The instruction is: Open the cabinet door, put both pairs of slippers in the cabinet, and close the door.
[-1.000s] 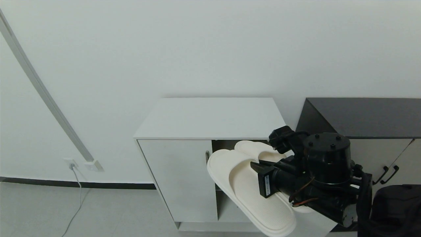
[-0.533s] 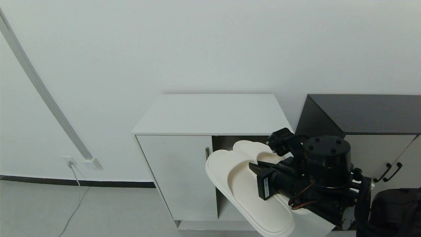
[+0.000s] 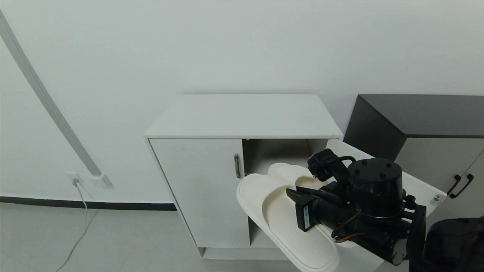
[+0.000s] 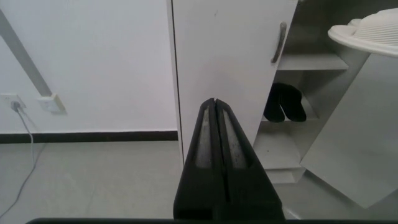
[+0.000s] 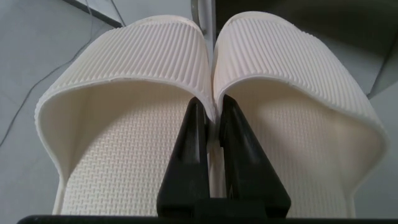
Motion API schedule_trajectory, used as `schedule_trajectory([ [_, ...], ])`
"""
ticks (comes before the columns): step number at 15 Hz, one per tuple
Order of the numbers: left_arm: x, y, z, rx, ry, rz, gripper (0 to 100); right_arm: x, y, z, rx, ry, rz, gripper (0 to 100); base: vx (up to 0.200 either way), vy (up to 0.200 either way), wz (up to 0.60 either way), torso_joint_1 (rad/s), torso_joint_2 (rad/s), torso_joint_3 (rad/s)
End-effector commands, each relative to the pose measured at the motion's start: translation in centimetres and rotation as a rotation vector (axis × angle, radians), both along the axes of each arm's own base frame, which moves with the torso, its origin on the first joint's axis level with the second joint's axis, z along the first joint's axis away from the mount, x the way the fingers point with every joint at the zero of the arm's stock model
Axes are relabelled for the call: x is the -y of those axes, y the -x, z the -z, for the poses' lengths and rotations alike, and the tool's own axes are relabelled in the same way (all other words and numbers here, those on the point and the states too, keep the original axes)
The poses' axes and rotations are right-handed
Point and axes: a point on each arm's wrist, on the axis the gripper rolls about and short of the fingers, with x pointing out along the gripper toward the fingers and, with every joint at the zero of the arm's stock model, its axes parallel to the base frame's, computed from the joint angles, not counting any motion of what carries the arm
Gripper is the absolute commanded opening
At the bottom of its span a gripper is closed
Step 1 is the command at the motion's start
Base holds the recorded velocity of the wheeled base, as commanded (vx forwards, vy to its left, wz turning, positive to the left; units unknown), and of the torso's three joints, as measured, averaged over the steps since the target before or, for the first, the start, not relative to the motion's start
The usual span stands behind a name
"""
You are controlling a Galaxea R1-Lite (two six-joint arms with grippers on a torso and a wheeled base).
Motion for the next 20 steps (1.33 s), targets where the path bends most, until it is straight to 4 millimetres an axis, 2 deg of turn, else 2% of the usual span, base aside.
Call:
schedule_trajectory([
  [1,0.01,-0.01,-0.01,-0.001,0.0,-0.003,0,-0.02,-0.02,0.12,-0.002,0.004,0.001,0,0.0,0.0,0.0,-0.232,0.55,0.325],
  [11,0.0,-0.01,-0.01,-0.001,0.0,-0.001,0,-0.01,0.11,0.35,0.0,0.016,-0.006,0,0.0,0.0,0.0,-0.196,0.51,0.32],
  [20,0.01,-0.01,-0.01,-0.001,0.0,-0.003,0,-0.05,0.06,0.5,0.004,0.019,0.0,0,0.0,0.0,0.0,-0.128,0.47,0.34],
])
